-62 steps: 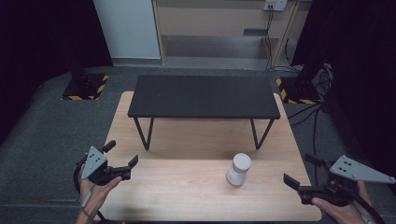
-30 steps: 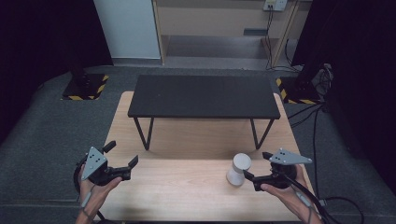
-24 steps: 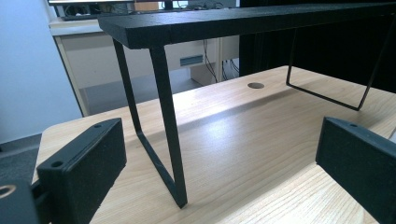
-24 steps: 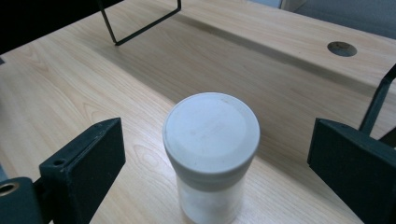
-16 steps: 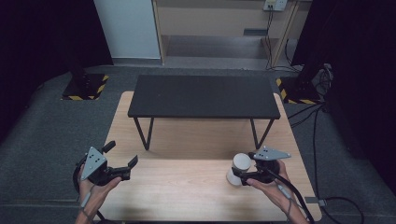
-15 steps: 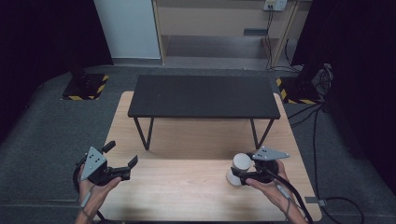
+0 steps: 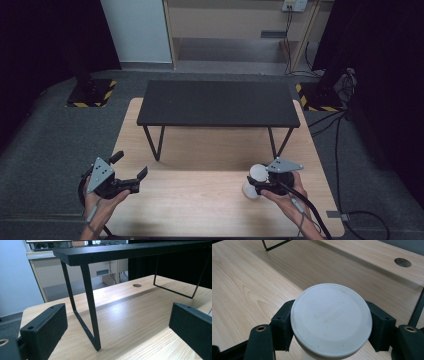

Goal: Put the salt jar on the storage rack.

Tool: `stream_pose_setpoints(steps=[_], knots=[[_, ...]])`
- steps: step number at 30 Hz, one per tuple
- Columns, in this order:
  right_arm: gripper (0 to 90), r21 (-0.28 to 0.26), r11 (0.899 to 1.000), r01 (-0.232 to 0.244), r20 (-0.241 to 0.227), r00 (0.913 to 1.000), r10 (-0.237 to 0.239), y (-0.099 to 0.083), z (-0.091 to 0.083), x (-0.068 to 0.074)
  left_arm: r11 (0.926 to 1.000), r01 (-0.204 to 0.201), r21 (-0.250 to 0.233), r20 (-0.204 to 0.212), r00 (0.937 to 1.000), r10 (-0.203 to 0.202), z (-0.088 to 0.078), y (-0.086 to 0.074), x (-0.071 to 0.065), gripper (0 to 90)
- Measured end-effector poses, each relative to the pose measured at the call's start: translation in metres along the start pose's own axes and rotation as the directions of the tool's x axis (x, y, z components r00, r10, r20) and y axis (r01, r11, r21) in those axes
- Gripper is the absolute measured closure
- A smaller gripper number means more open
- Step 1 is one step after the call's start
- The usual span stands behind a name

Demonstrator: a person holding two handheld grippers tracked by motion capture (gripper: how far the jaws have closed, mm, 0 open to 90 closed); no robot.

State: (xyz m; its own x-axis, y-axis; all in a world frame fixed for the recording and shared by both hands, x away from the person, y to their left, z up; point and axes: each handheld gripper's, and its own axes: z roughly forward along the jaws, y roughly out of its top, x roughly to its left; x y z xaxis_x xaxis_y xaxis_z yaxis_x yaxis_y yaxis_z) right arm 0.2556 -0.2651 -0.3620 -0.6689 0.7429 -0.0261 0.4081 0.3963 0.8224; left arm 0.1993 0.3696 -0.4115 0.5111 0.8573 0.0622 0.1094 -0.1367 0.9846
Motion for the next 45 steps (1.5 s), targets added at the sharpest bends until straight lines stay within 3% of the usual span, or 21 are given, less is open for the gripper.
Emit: stream_pose_setpoints(steps=[5,9,12,13,15,16,17,18,20,21,24,27,36,45], knots=[[33.4,0.005,1.0,-0.014,0.007,0.9999,0.014,0.005,-0.005,-0.003,1.0,0.001,0.001,-0.001,1.0,-0.001,0.0,0.0,0.0,0.5],[33.4,-0.025,1.0,0.007,0.025,0.9997,-0.007,0.016,-0.023,-0.003,1.0,-0.002,0.002,0.001,1.0,0.002,0.0,0.0,0.0,0.7],[33.4,-0.049,0.998,0.035,0.03,0.999,-0.034,0.031,-0.041,-0.006,1.0,-0.004,0.002,0.002,1.0,0.004,0.0,0.0,0.0,0.7],[33.5,-0.069,0.996,0.053,0.034,0.9981,-0.051,0.042,-0.055,-0.009,1.0,-0.004,0.002,0.003,1.0,0.004,0.0,0.0,0.0,0.7],[33.4,-0.077,0.995,0.066,0.036,0.9973,-0.063,0.048,-0.062,-0.011,1.0,-0.003,0.005,0.001,1.0,0.003,0.001,0.0,0.0,0.7],[33.4,-0.098,0.992,0.079,0.039,0.9964,-0.075,0.059,-0.077,-0.015,1.0,-0.001,0.005,0.002,1.0,0.001,0.001,0.0,0.0,0.7],[33.4,-0.098,0.992,0.079,0.039,0.9964,-0.075,0.059,-0.077,-0.015,1.0,-0.001,0.005,0.002,1.0,0.001,0.001,0.0,0.0,0.7],[33.4,-0.118,0.99,0.083,0.039,0.9962,-0.079,0.071,-0.092,-0.02,1.0,-0.002,0.004,0.002,1.0,0.002,0.001,0.0,0.0,0.7],[33.4,-0.128,0.989,0.08,0.038,0.9964,-0.076,0.077,-0.099,-0.022,1.0,-0.004,0.007,0.003,1.0,0.004,0.001,0.0,0.0,0.7],[33.5,-0.145,0.986,0.077,0.038,0.9966,-0.073,0.09,-0.112,-0.027,1.0,-0.006,0.007,0.004,1.0,0.006,0.002,0.0,0.0,0.7],[33.4,-0.163,0.983,0.08,0.038,0.9964,-0.075,0.103,-0.124,-0.032,0.9999,-0.007,0.008,0.004,1.0,0.007,0.002,0.0,0.0,0.7],[33.5,-0.188,0.977,0.097,0.042,0.995,-0.091,0.13,-0.142,-0.042,0.9999,-0.005,0.009,0.005,1.0,0.005,0.002,0.0,0.0,0.6],[33.5,-0.224,0.969,0.105,0.055,0.994,-0.095,0.173,-0.149,-0.069,0.9999,-0.005,0.01,0.006,1.0,0.005,0.002,-0.001,0.0,0.6],[33.5,-0.21,0.975,0.079,0.08,0.9947,-0.064,0.2,-0.12,-0.093,0.9999,-0.003,0.014,0.0,1.0,0.003,0.0,-0.001,0.0,0.7]])
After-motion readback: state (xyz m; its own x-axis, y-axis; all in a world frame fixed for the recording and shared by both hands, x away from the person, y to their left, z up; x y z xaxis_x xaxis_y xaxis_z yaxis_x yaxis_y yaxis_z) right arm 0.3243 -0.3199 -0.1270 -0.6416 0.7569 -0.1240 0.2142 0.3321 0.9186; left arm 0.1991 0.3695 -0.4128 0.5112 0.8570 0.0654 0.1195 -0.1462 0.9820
